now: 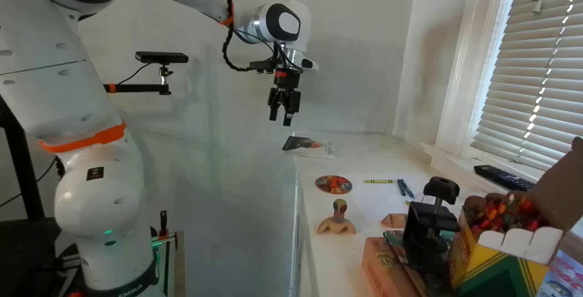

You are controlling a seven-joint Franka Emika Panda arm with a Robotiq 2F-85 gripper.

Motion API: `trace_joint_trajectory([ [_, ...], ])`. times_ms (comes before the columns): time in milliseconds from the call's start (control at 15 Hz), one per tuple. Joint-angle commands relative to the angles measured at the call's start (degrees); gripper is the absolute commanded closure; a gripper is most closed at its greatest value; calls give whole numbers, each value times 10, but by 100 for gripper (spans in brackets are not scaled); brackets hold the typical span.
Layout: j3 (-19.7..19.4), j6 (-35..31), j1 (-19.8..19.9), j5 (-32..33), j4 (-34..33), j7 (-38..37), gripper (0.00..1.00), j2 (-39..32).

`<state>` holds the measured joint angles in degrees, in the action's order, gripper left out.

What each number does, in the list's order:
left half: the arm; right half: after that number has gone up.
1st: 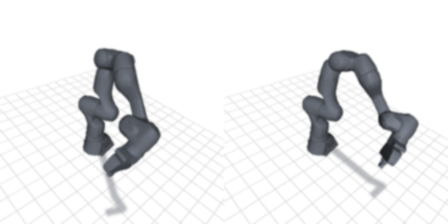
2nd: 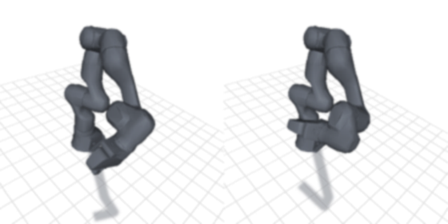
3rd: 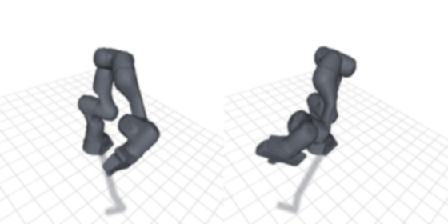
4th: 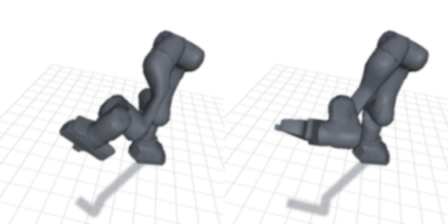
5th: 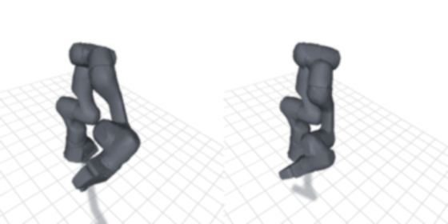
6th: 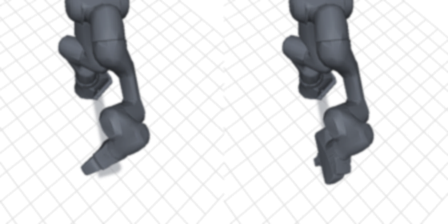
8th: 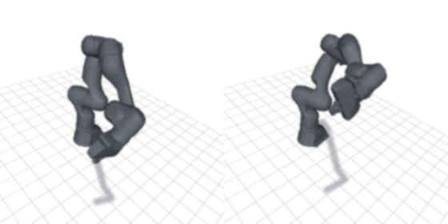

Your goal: Rotate the object clockwise

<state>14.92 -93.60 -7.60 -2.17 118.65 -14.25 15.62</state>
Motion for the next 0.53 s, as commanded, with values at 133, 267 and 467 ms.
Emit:
trace_joint_trajectory([
  [133, -6, 2, -8, 2, -2, -2, 0, -1],
  [267, -6, 2, -8, 2, -2, -2, 0, -1],
  [467, -23, -4, 3, -6, -4, -6, 0, 12],
])
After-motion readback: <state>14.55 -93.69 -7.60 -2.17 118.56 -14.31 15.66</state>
